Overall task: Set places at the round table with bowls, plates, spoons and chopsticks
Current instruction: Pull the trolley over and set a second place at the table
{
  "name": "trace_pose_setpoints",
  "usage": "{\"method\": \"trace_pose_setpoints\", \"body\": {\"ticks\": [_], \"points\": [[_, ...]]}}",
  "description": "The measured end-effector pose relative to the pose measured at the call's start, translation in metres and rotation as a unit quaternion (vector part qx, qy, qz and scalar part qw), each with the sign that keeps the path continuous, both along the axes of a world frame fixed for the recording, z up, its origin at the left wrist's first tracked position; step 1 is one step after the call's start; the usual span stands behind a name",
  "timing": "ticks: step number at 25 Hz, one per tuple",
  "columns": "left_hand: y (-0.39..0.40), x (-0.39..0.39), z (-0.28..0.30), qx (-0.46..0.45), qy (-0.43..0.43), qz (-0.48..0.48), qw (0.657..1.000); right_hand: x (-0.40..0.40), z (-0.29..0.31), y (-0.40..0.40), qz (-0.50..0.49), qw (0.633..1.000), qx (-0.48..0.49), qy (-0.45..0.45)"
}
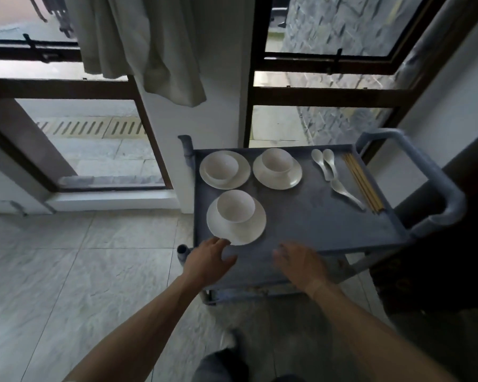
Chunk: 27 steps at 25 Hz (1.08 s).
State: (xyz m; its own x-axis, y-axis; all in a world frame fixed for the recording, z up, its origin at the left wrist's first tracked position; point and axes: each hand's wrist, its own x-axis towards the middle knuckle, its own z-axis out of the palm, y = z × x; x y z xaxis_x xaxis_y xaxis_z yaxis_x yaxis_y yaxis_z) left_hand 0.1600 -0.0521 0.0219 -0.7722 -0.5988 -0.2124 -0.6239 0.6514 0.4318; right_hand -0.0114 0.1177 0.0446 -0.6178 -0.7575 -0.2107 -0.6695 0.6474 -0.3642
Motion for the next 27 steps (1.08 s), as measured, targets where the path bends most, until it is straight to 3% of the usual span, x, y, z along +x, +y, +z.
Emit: {"method": "trace_pose_setpoints", "body": {"ticks": [5,12,18,24,27], "points": [[-0.024,-0.018,-0.005,0.074,0.037,0.100,0.991,-0.016,-0.009,-0.044,-0.060,0.994,0.019,-0.086],[-0.060,-0.053,-0.010,0.123,0.031,0.185,0.974,-0.031,-0.030,-0.085,-0.043,0.986,0.024,-0.159],[-0.084,-0.074,-0.020,0.114,-0.048,0.203,0.971,-0.047,-0.049,-0.102,-0.063,0.974,0.024,-0.214],[-0.100,-0.083,-0.032,0.125,-0.056,0.207,0.969,-0.055,-0.058,-0.110,-0.153,0.937,-0.090,-0.300],[-0.102,-0.081,-0.036,0.149,-0.060,0.177,0.971,-0.070,-0.055,-0.107,-0.159,0.929,-0.085,-0.324]]}}
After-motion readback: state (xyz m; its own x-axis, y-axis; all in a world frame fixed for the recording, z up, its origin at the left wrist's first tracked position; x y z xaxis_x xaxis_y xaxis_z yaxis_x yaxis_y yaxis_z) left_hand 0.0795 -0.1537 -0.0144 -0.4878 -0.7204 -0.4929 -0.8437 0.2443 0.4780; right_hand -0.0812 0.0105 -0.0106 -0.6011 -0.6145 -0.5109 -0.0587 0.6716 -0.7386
